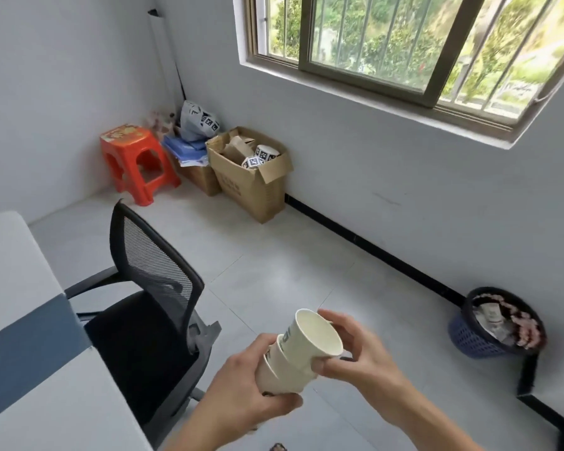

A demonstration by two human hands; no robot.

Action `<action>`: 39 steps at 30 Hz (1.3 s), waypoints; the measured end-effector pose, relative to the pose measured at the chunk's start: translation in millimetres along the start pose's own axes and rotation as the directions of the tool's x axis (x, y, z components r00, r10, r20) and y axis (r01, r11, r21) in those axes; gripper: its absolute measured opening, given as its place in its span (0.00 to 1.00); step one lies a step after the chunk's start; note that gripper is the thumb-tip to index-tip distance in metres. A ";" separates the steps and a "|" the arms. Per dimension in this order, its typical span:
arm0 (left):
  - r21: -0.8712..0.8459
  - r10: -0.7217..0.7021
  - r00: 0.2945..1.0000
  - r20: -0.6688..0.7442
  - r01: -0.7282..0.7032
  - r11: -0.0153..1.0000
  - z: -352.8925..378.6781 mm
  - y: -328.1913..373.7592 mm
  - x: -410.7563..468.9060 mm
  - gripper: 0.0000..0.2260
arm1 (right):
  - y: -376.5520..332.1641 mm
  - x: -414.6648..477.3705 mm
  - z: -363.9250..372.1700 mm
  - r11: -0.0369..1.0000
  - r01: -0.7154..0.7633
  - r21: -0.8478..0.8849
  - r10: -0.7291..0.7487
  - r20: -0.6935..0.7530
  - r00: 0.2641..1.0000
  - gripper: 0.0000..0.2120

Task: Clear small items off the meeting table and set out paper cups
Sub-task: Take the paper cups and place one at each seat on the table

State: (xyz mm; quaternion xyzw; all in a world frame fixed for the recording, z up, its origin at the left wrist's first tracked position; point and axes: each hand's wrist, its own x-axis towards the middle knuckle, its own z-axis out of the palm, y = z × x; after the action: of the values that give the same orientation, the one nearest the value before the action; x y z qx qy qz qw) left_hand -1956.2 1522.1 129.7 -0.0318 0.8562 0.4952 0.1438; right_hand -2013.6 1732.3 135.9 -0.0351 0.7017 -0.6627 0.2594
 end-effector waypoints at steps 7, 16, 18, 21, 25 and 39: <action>-0.014 0.021 1.000 -0.009 -0.021 1.000 -27.1 18.0 107.2 0.27 | -33.7 74.5 -82.5 0.981 0.067 0.181 -0.029 -0.206 0.978 0.29; -0.192 -0.086 0.961 -0.264 0.035 0.981 -70.0 23.8 256.7 0.36 | -68.4 254.0 -175.1 0.999 0.010 -0.051 -0.019 -0.173 0.985 0.28; -0.197 -0.107 0.938 -0.330 0.042 0.979 -87.1 30.3 283.4 0.34 | -86.5 304.1 -182.8 0.989 0.011 -0.148 -0.027 -0.110 0.994 0.25; -0.233 -0.159 0.889 -0.429 0.061 0.971 -113.2 39.2 316.6 0.30 | -118.4 382.2 -184.0 0.965 0.059 -0.256 -0.055 0.022 0.998 0.22; -0.330 -0.289 0.808 -0.513 0.125 0.936 -136.1 26.5 336.3 0.27 | -153.8 474.5 -162.5 0.896 0.086 -0.437 0.032 0.256 0.966 0.26; -0.476 -0.437 0.613 -0.658 0.111 0.872 -368.4 -58.9 448.0 0.30 | -260.4 733.9 20.3 0.771 0.286 -0.570 0.142 0.591 0.794 0.31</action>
State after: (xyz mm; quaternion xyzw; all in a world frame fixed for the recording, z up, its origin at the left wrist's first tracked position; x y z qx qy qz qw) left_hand -2452.3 1215.9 128.4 -0.3938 0.7059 0.5680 -0.1549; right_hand -2715.3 1394.2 150.1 -0.3577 0.7602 -0.3502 0.4141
